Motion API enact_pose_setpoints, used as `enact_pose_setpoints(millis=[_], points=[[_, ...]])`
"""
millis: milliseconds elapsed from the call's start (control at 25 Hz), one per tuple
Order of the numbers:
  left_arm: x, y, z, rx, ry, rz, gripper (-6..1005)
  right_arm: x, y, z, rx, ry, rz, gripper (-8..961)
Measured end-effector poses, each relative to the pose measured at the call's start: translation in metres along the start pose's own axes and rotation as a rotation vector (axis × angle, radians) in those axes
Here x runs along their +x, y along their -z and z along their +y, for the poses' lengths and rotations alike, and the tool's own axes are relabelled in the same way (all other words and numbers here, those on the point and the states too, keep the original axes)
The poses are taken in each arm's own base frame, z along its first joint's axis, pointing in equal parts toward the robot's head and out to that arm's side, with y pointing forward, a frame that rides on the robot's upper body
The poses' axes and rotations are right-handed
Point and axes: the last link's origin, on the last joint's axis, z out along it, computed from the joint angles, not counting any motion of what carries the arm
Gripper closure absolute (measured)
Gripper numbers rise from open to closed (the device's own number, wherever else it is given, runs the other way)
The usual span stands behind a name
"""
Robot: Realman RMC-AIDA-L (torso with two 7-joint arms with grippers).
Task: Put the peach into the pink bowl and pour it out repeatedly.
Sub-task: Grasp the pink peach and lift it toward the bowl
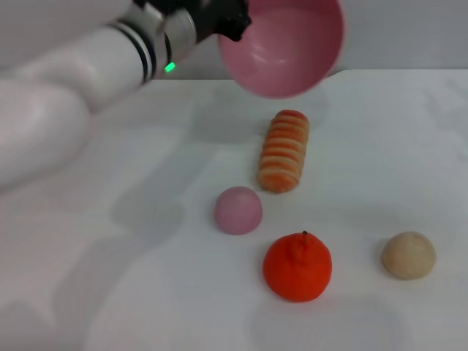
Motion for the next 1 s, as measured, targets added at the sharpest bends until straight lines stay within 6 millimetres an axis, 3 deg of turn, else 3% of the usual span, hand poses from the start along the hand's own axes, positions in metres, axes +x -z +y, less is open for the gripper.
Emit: enact_pose_setpoints(millis=[40, 80, 160, 200, 240, 320, 440, 520, 960, 1000], points=[[0.000, 0.000, 0.000, 0.000, 0.000, 0.000, 955, 0.003, -0.002, 0.002, -0.010, 0.005, 0.019, 437], [0.000, -0.006, -0.017, -0.018, 0.047, -0.096, 955, 0.006, -0.004, 0.004, -0.022, 0.008, 0.040, 438], [0.000, -0.006, -0.017, -0.018, 0.047, -0.096, 954, 0.014, -0.011, 0.013, -0.067, 0.011, 0.098, 438], [0.007, -0.012, -0.045, -0.048, 0.140, -0.224, 954, 0.017, -0.014, 0.016, -0.088, 0.013, 0.125, 438], [0.007, -0.012, -0.045, -0.048, 0.140, -0.224, 954, 0.019, -0.018, 0.022, -0.121, 0.011, 0.158, 438], [0.004, -0.007, -0.073, -0.060, 0.261, -0.326, 954, 0.025, -0.027, 0.035, -0.194, 0.008, 0.227, 438], [0.004, -0.007, -0.073, -0.060, 0.261, -0.326, 954, 0.030, -0.039, 0.058, -0.317, -0.005, 0.327, 439], [-0.005, 0.008, -0.097, -0.073, 0.357, -0.410, 954, 0.033, -0.045, 0.075, -0.403, -0.008, 0.418, 439], [-0.034, 0.031, -0.103, -0.122, 0.323, -0.544, 955, 0.019, -0.076, 0.178, -0.640, -0.016, 1.047, 440], [-0.035, 0.032, -0.103, -0.126, 0.320, -0.549, 955, 0.019, -0.076, 0.178, -0.640, -0.016, 1.047, 440]])
